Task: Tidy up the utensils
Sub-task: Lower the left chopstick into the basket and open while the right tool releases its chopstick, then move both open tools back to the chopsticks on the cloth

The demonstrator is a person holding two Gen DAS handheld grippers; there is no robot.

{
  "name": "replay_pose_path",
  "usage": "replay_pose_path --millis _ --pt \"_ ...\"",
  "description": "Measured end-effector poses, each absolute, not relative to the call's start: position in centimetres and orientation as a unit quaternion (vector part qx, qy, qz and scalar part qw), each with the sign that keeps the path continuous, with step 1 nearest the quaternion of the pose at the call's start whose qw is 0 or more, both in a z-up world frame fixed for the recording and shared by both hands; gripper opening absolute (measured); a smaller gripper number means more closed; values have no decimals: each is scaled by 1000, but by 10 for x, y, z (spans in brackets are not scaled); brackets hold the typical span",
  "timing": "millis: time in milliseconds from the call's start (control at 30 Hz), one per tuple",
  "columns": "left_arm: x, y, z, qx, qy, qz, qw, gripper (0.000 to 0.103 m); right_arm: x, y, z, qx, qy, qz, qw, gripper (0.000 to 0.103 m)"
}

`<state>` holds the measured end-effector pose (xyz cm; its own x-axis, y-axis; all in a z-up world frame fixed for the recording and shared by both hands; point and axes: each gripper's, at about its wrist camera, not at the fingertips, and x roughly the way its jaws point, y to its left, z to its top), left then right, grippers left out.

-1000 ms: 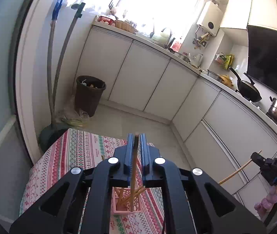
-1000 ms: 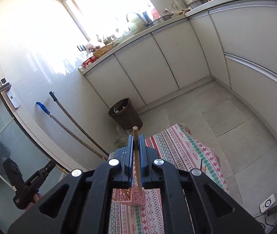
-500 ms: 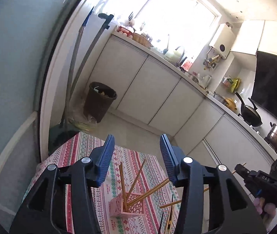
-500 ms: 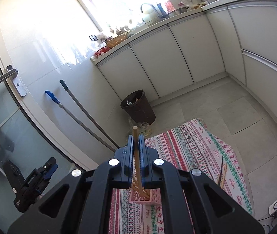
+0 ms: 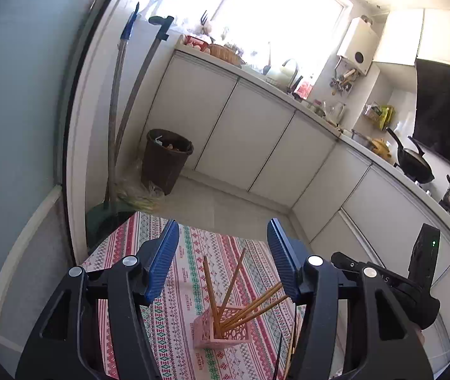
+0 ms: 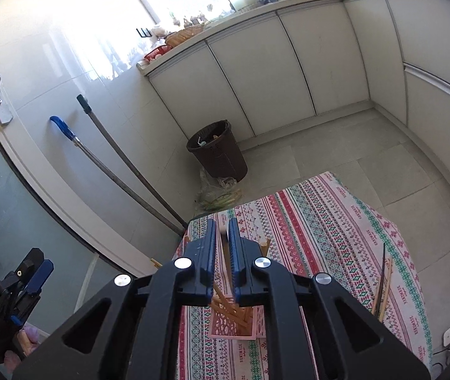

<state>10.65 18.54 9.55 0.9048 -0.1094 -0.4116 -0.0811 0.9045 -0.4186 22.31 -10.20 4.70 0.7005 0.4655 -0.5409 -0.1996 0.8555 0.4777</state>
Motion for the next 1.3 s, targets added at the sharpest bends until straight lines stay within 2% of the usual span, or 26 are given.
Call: replay_pose_path --millis 167,233,300,533,633,700,767,1067,1300 --pt "112 163 88 -180 239 -5 954 55 209 -103 56 165 322 178 915 17" --pt "113 153 86 -165 245 -5 956 58 201 -103 59 144 315 173 922 17" --pt "113 142 83 -146 249 1 957 66 197 -104 60 136 312 169 925 18" --pt "118 118 73 -112 271 5 956 71 175 -107 53 89 313 156 932 26" --pt "119 113 70 -105 272 10 956 78 168 -108 47 69 316 148 935 29" --pt "118 108 67 -95 276 12 956 83 165 -110 44 59 316 140 937 38" --pt "119 103 63 -81 283 19 955 86 160 -113 40 48 312 131 940 42" --pt "116 72 45 -43 303 15 952 91 145 -130 24 21 306 79 949 53" --pt "117 53 32 -19 317 17 948 96 135 -150 16 23 301 37 953 72"
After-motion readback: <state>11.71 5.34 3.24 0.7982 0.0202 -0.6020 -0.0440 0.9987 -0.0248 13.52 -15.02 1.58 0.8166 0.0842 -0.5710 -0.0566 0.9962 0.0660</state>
